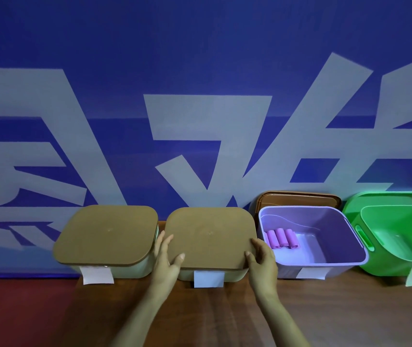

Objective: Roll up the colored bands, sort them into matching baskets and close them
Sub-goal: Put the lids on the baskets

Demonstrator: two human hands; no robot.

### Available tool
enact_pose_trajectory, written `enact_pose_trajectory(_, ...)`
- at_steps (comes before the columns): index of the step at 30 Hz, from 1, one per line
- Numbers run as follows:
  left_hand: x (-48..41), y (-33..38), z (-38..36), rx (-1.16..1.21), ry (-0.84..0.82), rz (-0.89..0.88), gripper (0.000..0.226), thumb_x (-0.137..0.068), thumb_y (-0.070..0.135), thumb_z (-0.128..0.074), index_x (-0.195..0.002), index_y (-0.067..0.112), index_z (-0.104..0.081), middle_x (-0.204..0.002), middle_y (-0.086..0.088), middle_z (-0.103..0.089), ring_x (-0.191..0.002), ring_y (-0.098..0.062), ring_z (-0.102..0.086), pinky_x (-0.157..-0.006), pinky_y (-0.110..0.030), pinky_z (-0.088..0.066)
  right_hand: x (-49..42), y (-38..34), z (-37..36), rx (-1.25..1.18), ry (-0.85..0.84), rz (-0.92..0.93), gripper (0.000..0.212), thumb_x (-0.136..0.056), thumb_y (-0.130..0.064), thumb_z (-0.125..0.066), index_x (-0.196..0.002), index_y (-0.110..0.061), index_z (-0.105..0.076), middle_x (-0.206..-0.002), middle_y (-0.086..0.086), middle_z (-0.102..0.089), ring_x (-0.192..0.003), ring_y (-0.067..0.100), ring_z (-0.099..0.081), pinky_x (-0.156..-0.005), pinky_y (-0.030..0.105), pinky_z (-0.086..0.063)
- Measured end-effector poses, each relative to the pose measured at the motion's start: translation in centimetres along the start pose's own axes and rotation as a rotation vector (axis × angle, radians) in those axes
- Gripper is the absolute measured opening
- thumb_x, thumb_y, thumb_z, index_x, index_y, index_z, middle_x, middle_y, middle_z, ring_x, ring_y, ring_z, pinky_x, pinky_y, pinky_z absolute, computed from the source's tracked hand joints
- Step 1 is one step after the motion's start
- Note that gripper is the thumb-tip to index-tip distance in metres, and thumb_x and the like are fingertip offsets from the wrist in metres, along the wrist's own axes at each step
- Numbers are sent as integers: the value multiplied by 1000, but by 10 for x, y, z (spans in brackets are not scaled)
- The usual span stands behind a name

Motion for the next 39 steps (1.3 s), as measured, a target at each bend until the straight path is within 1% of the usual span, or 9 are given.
enact_pose_trajectory(4,-12,19,0,-301,-138,-86,59,-93,4,-54,-146,17,-32,-158,11,-8,-146,-8,3,-120,-32,-4,-10,-13,-7,200,-90,56,50,-84,-5,-65,-130,-4,-47,-131,12,-48,-119,27,-46,-100,32,-37)
enact_pose_trajectory(7,-25,36,-10,-478,-307,-143,60,-91,-6,-42,-145,18,-36,-157,9,-17,-147,-10,0,-117,-28,5,-24,-26,-15,347,-185,72,61,-85,-15,-65,-138,-7,-37,-136,10,-43,-125,27,-41,-101,34,-35)
enact_pose_trajectory(10,-37,46,-23,-525,-291,-139,60,-86,-6,-39,-140,19,-42,-151,8,-29,-142,-14,-17,-117,-26,-11,-42,-39,-19,405,-216,99,60,-85,-21,-65,-137,-10,-39,-134,8,-46,-125,27,-44,-101,32,-36)
enact_pose_trajectory(15,-50,49,-42,-623,-182,-198,38,-98,25,-41,-136,24,-42,-135,2,-32,-128,-20,-25,-112,-34,-22,-74,-49,-21,280,-236,-105,51,-96,-24,-48,-142,-8,-34,-141,10,-47,-128,29,-45,-97,31,-35)
enact_pose_trajectory(17,-53,49,-45,-693,-176,-214,42,-99,32,-37,-141,28,-36,-140,1,-28,-132,-22,-21,-114,-36,-17,-85,-52,-23,221,-213,-157,39,-98,-22,-42,-135,-10,-43,-133,10,-55,-119,27,-50,-86,27,-34)
enact_pose_trajectory(23,-48,43,-52,-881,-189,-235,56,-99,51,-18,-152,33,-9,-160,7,5,-146,-11,13,-117,-41,15,-111,-49,-34,111,-183,-325,29,-98,-29,-43,-108,-5,-55,-107,11,-59,-91,23,-47,-77,29,-35)
enact_pose_trajectory(28,-51,38,-54,-976,-180,-249,88,-78,80,-9,-151,33,-10,-161,6,2,-147,-13,11,-116,-44,13,-122,-48,-40,71,-235,-468,40,-98,-35,-48,-121,-3,-51,-110,9,-54,-98,27,-48,-81,33,-36)
enact_pose_trajectory(33,-53,39,-55,-992,-166,-259,97,-67,81,1,-150,33,-13,-161,6,0,-147,-13,8,-117,-44,12,-132,-35,-48,34,-212,-428,19,-95,-29,-53,-103,-14,-44,-79,-2,-42,-89,23,-40,-77,31,-33)
enact_pose_trajectory(39,-55,41,-53,-1002,-199,-240,80,-84,77,-20,-151,33,-12,-161,6,2,-147,-12,11,-117,-45,13,-128,-33,-50,16,-155,-372,23,-95,-24,-52,-112,-9,-57,-112,10,-61,-95,24,-50,-82,32,-40)
Point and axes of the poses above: each hand's wrist, its own x-axis away from the middle knuckle, its own z-axis out of the back of the hand, y = z × x, the point moved 2 cm from there along -x, towards the middle knuckle
